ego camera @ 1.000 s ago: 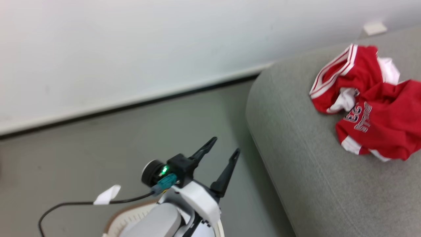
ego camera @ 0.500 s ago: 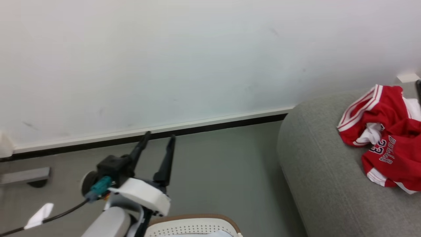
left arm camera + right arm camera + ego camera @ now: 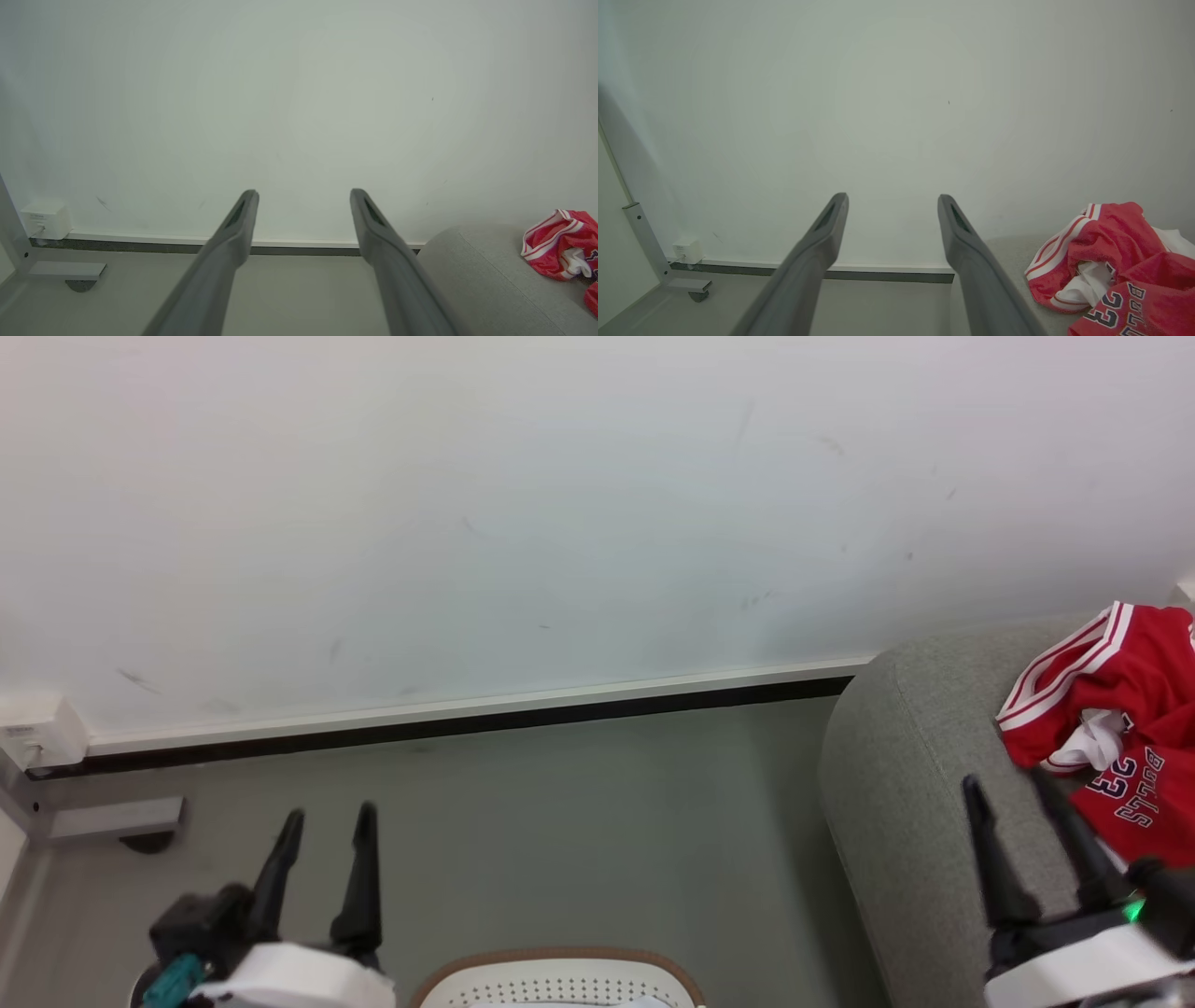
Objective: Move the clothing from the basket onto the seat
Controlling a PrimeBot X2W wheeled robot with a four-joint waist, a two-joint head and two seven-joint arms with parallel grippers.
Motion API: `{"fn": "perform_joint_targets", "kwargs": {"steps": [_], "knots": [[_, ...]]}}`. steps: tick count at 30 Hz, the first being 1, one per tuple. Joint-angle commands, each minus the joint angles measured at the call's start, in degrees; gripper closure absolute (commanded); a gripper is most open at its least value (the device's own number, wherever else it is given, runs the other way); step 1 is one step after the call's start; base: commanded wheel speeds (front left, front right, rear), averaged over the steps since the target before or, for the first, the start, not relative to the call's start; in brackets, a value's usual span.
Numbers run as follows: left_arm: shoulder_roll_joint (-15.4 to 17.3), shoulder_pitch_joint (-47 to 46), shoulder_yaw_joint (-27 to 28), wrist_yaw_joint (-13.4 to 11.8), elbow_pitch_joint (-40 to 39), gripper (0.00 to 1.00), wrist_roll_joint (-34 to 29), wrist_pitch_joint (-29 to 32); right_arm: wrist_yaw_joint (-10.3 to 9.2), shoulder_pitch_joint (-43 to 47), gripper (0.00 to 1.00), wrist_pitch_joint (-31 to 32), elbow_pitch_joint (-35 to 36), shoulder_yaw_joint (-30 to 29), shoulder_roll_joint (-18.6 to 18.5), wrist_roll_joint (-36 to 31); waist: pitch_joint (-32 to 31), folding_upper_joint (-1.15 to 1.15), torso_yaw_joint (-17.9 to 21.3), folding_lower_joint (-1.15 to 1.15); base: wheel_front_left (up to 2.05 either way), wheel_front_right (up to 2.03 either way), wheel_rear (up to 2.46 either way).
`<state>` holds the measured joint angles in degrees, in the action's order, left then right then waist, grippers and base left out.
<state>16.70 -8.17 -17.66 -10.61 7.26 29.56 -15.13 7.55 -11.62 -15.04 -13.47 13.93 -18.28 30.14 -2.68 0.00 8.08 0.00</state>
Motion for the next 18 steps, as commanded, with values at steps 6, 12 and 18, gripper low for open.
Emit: {"fn": "perform_joint_targets", "kwargs": {"steps": [6,12,18], "knots": [[-5.18,7.77,7.65,2.06,-0.69,0.0,-4.42,-0.01,-0.14,6.69,0.0,-0.17,2.27,-3.21,5.4,-5.3,-0.24,0.0,-0.88,0.0,0.0,0.0,0.0],[-9.42,10.79,11.69,6.31,1.02,0.0,-9.13,-0.01,-0.14,9.06,0.0,-0.17,3.63,-5.25,8.84,-9.08,-0.24,0.0,-1.1,0.0,0.0,0.0,0.0],[-11.82,10.89,14.97,9.39,2.72,0.0,-12.25,-0.02,-0.14,8.42,0.0,-0.17,3.6,-4.63,10.21,-10.35,-0.22,0.0,-0.55,0.0,0.0,0.0,0.0]]}}
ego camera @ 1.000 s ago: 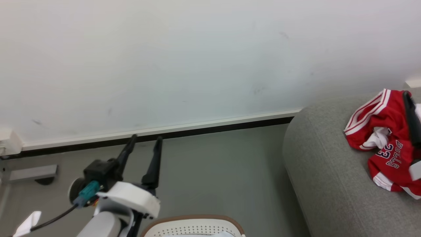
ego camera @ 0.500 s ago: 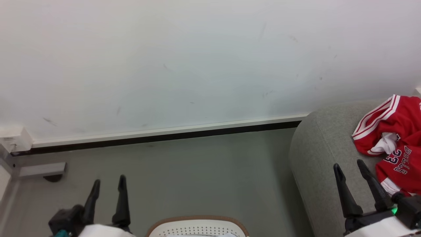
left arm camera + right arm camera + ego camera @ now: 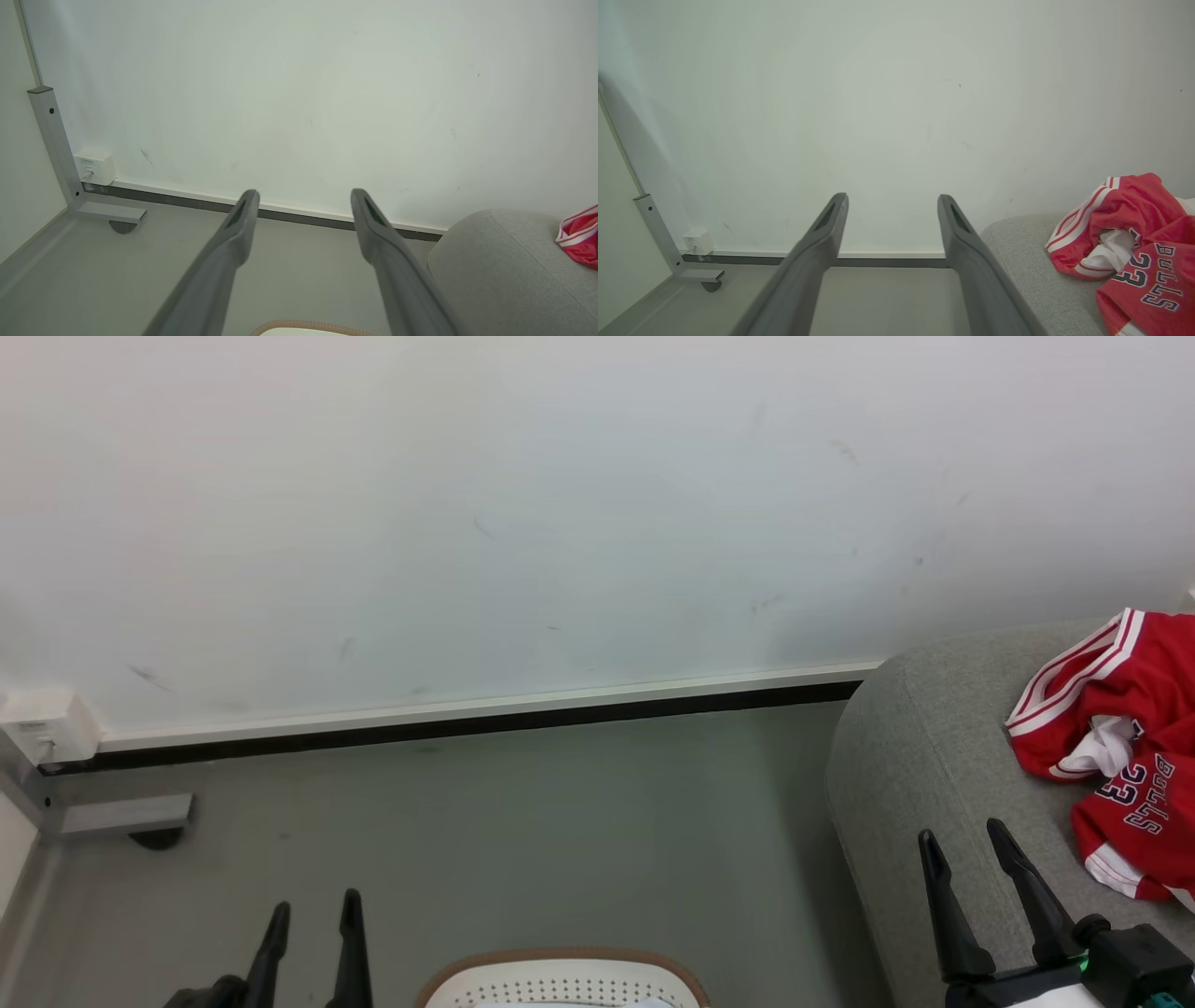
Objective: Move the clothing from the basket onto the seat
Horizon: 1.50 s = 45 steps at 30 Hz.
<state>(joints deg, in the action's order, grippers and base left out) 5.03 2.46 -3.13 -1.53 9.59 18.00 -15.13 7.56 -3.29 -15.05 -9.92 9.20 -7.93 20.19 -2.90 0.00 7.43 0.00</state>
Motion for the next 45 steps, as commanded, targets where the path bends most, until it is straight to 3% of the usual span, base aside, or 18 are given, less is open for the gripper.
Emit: {"fn": "perform_joint_targets", "kwargs": {"steps": [1,14,15,45], "knots": [[-0.33,0.09,0.84,0.66,0.57,0.0,-1.23,-0.02,-0.15,-0.13,0.0,-0.16,-0.04,0.22,-0.14,-0.48,-0.02,0.0,0.18,0.0,0.0,0.0,0.0],[-1.88,-0.81,4.34,3.74,2.28,0.0,-4.18,-0.02,-0.15,-1.07,0.0,-0.16,-0.73,0.9,-0.24,0.12,0.01,0.0,0.84,0.0,0.0,0.0,0.0],[-1.93,-0.46,4.32,3.83,2.22,1.0,-3.69,0.02,0.0,-0.3,1.0,0.02,-0.7,1.0,0.09,0.11,0.01,0.0,0.83,0.0,0.0,0.0,0.0],[-2.17,-3.26,6.16,5.58,3.69,1.0,22.57,7.39,-0.03,-1.02,1.0,6.76,-2.4,-3.83,1.43,24.94,0.65,0.0,-0.96,0.0,0.0,0.0,0.0]]}}
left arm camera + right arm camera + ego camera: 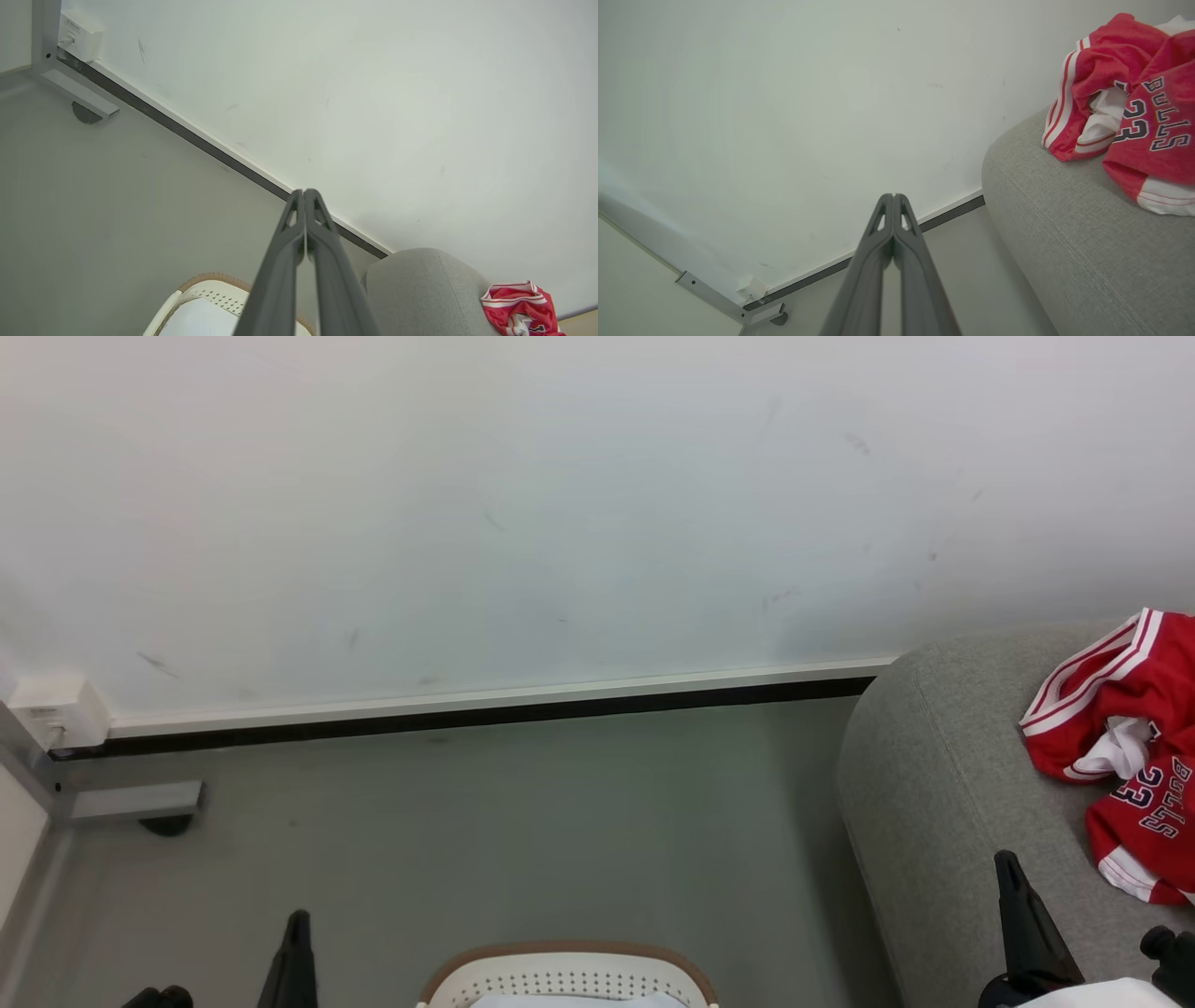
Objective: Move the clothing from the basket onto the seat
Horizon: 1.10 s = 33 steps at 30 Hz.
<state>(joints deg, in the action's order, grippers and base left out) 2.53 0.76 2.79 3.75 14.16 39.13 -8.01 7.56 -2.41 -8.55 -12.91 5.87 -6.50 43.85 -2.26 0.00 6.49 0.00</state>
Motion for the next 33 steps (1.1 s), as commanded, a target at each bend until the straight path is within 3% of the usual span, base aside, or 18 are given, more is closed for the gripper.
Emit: {"fn": "perform_joint_targets", "kwargs": {"steps": [1,33], "knots": [[0.33,-1.63,0.31,0.36,-0.88,1.0,2.23,0.5,-0.03,-1.95,1.0,0.47,0.57,-0.66,0.04,2.06,0.03,0.0,-0.09,0.0,0.0,0.0,0.0],[0.43,-4.32,1.86,1.9,-0.49,1.0,24.32,6.61,-0.07,-3.08,1.0,6.3,-0.23,-5.18,1.08,22.83,0.79,0.0,-2.21,0.0,0.0,0.0,0.0]]}}
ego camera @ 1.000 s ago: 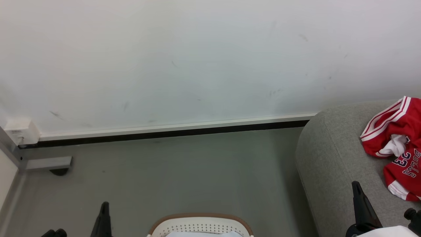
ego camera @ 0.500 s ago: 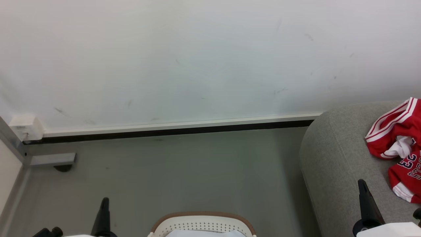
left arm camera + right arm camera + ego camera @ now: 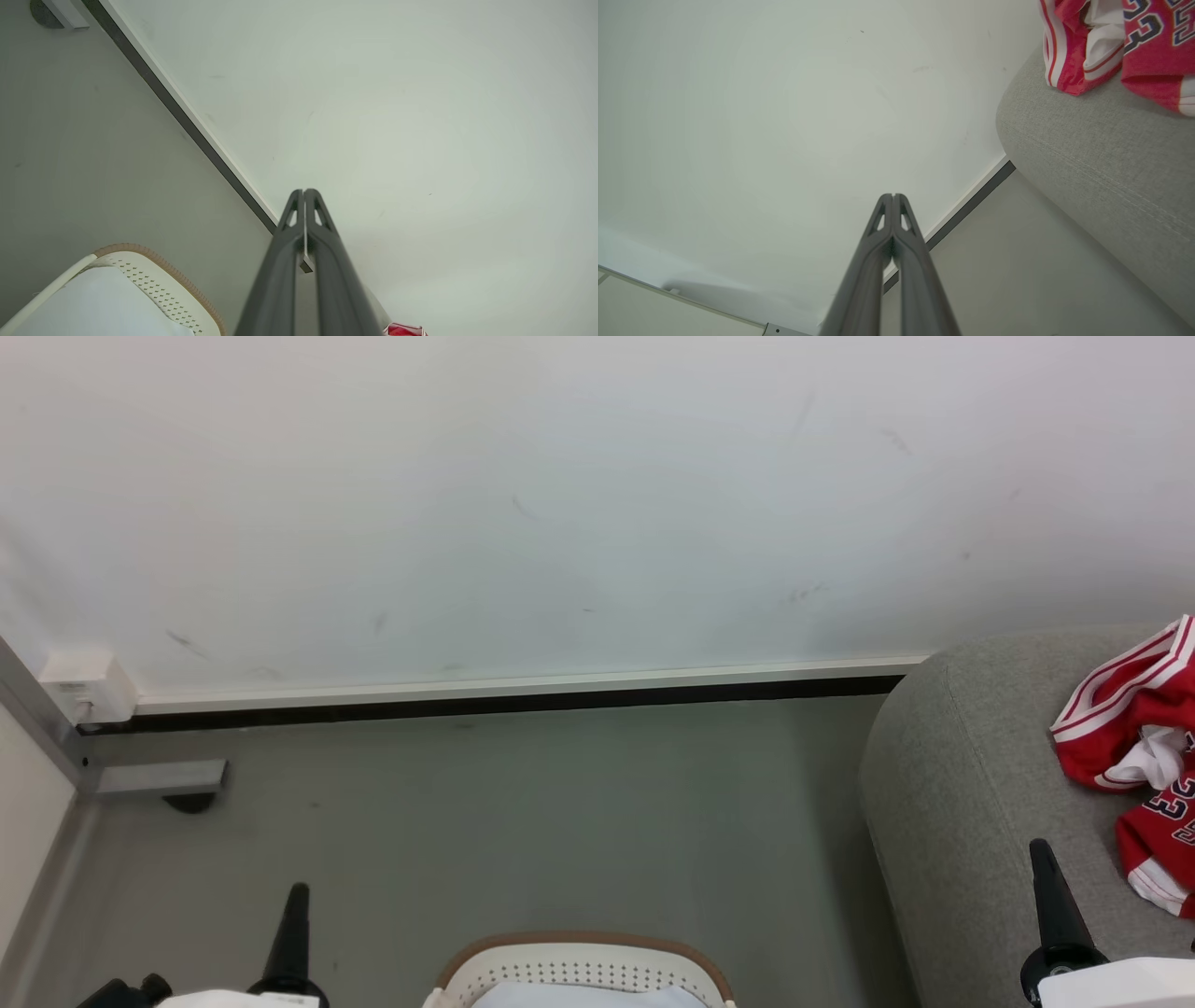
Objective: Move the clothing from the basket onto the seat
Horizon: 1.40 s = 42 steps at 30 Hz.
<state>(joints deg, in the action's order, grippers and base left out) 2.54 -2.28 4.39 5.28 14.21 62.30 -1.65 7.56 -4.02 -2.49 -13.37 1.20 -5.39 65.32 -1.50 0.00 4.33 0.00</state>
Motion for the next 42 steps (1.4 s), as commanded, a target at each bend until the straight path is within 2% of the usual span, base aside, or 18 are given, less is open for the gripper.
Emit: {"fn": "perform_joint_targets", "kwargs": {"steps": [1,42], "knots": [[0.42,-1.36,0.29,0.41,-0.53,1.0,1.8,0.44,-0.07,-1.44,1.0,0.39,0.19,-0.64,0.0,1.91,0.04,0.0,-0.11,0.0,0.0,0.0,0.0],[0.5,-3.65,1.76,1.8,-0.06,1.0,21.28,5.99,-0.11,-2.24,1.0,5.83,-0.57,-4.85,1.05,20.06,0.98,0.0,-2.75,0.0,0.0,0.0,0.0]]}}
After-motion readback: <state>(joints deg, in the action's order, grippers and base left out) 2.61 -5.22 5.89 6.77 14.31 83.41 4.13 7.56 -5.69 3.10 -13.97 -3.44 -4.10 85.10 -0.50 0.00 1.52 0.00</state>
